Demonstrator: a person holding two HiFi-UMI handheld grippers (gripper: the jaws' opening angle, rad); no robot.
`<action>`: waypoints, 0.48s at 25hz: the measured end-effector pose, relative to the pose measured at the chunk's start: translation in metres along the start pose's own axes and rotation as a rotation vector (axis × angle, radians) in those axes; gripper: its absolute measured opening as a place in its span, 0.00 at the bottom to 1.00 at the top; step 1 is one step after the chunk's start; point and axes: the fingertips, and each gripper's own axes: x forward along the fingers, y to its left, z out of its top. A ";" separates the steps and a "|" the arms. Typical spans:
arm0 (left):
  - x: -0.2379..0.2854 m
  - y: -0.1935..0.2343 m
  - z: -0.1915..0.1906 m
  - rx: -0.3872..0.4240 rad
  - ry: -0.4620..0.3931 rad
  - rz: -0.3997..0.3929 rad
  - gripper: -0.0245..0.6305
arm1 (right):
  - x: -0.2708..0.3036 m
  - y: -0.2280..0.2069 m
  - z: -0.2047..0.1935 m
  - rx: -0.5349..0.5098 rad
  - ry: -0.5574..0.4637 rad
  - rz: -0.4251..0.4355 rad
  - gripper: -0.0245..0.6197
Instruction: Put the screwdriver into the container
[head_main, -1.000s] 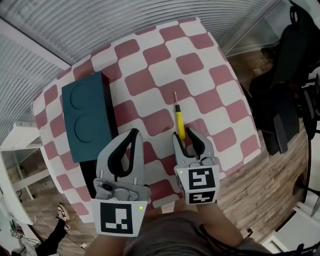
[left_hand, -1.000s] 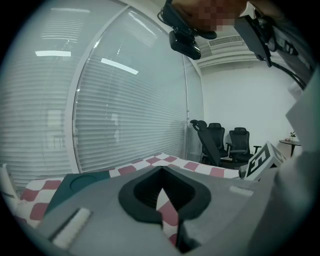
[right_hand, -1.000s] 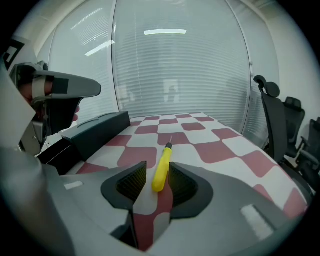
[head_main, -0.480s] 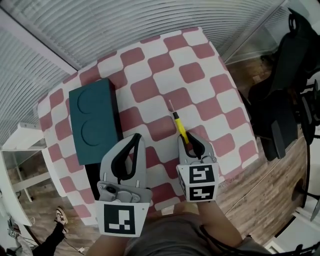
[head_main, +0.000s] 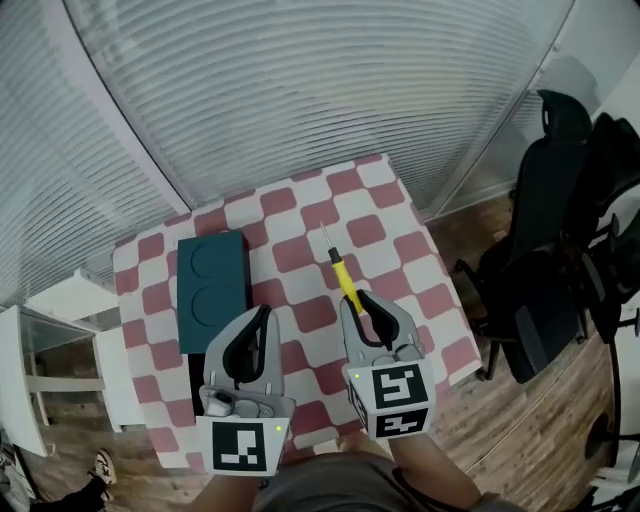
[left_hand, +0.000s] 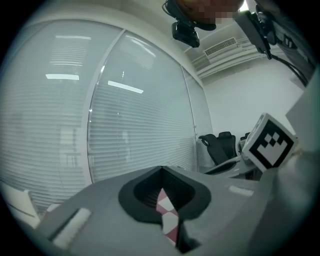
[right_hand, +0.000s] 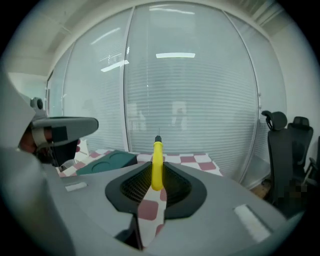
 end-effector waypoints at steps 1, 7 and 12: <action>-0.002 -0.001 0.008 0.012 -0.018 0.013 0.04 | -0.007 0.002 0.015 -0.008 -0.030 0.015 0.18; -0.017 -0.003 0.052 0.064 -0.107 0.106 0.04 | -0.039 0.012 0.083 -0.077 -0.183 0.101 0.18; -0.036 -0.018 0.062 0.091 -0.128 0.159 0.04 | -0.061 0.018 0.094 -0.115 -0.225 0.169 0.18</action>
